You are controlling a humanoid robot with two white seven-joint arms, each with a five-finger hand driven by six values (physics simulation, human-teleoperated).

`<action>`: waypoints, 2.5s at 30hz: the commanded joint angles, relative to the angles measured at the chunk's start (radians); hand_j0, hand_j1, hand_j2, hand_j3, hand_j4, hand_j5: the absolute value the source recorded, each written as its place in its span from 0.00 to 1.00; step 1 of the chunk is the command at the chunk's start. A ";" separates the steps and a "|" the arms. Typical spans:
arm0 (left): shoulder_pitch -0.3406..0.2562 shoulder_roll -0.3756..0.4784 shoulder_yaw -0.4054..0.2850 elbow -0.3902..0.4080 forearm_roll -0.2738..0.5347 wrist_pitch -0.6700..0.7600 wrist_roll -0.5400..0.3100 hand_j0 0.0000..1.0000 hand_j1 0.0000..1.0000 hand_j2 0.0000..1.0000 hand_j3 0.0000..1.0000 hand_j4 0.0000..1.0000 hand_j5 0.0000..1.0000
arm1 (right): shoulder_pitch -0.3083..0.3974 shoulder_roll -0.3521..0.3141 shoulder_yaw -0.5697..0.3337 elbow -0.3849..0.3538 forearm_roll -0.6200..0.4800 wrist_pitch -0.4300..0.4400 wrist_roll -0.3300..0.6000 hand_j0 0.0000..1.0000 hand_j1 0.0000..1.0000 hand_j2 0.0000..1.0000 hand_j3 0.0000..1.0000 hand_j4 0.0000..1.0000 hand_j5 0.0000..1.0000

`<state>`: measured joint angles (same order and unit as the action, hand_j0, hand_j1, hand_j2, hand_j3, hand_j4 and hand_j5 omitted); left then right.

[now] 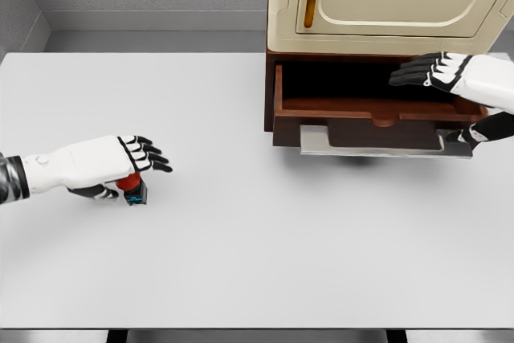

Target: Put the switch into the drawer with left arm, and close the drawer with right arm

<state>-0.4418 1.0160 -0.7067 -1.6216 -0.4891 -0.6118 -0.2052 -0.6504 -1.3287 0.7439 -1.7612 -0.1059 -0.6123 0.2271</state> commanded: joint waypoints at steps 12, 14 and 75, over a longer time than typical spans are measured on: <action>0.000 0.001 -0.011 0.000 0.007 0.001 -0.008 0.76 0.76 0.76 0.76 0.76 0.76 | 0.006 -0.014 -0.029 0.003 -0.006 0.001 0.001 1.00 1.00 1.00 1.00 1.00 1.00; 0.000 0.001 -0.014 -0.001 0.006 0.001 -0.008 0.76 0.76 0.76 0.76 0.76 0.76 | 0.008 -0.014 -0.029 0.003 -0.006 0.001 0.001 1.00 1.00 1.00 1.00 1.00 1.00; -0.118 -0.034 -0.014 0.003 0.080 0.001 -0.005 0.51 0.51 0.51 0.51 0.51 0.51 | 0.028 -0.012 -0.037 0.000 -0.001 0.001 0.003 1.00 1.00 1.00 1.00 1.00 1.00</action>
<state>-0.5614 0.9871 -0.7217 -1.6182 -0.4175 -0.6120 -0.2110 -0.6228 -1.3391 0.7083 -1.7616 -0.1006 -0.6123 0.2301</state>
